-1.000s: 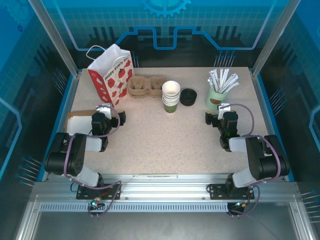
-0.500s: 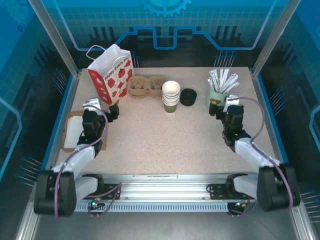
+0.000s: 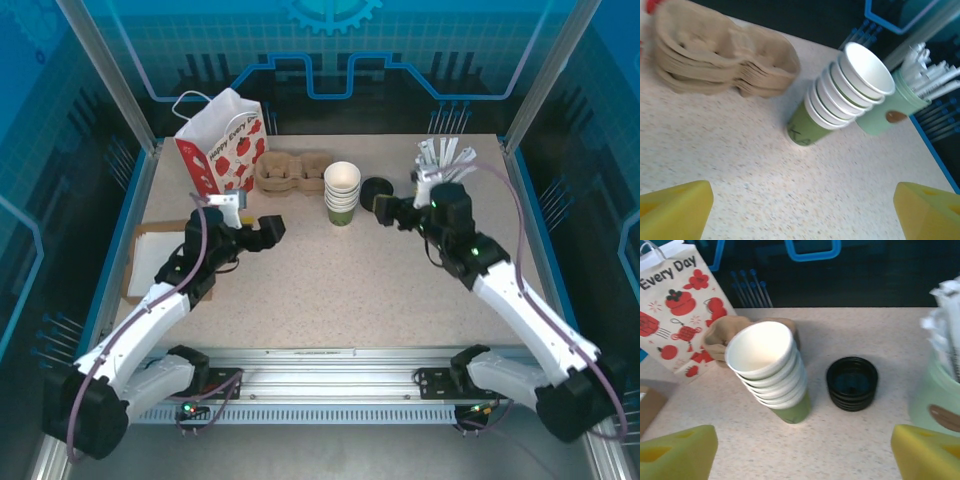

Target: Pack the takeout coffee

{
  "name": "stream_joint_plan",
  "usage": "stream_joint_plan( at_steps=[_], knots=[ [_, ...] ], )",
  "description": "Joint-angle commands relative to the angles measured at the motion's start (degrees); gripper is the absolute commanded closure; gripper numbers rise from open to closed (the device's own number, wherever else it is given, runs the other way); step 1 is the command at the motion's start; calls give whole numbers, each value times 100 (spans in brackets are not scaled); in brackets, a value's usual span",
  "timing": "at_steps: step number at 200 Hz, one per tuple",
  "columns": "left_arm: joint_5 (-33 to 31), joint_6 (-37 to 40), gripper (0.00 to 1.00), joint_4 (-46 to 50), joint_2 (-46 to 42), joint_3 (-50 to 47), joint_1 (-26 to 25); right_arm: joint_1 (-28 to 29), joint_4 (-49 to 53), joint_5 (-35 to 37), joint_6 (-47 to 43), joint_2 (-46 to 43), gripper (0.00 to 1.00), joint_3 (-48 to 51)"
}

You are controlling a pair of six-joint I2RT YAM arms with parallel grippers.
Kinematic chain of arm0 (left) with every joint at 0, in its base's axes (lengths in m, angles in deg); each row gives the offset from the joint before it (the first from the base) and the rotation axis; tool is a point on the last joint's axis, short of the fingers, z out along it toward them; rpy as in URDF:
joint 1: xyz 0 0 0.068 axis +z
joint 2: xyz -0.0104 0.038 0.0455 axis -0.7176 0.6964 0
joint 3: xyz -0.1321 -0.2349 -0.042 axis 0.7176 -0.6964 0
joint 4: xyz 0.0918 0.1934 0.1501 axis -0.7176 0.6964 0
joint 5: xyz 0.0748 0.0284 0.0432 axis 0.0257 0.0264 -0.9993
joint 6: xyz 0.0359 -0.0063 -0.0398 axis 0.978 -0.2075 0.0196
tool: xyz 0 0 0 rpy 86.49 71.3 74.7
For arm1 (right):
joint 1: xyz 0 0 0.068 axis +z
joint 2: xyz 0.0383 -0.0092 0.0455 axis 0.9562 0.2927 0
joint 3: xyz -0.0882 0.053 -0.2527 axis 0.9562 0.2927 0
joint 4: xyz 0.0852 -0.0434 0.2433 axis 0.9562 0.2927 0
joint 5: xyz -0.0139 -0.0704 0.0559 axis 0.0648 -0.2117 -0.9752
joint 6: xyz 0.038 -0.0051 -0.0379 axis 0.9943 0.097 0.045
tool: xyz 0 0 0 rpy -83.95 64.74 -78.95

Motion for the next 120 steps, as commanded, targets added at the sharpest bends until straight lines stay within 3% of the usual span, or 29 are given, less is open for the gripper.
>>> stream_joint_plan(
  at_steps=[1, 74, 120],
  knots=[
    [220, 52, 6, 568, 268, 461, -174, 134, 1457, -79, -78, 997, 18, -1197],
    [303, 156, 12, 993, 1880, 2219, -670, 73, 2350, -118, 27, 3489, 46, -3741],
    [342, 157, 12, 1085, 2482, 2809, -752, 83, 2469, 95, 31, 4304, 61, -4430]
  ],
)
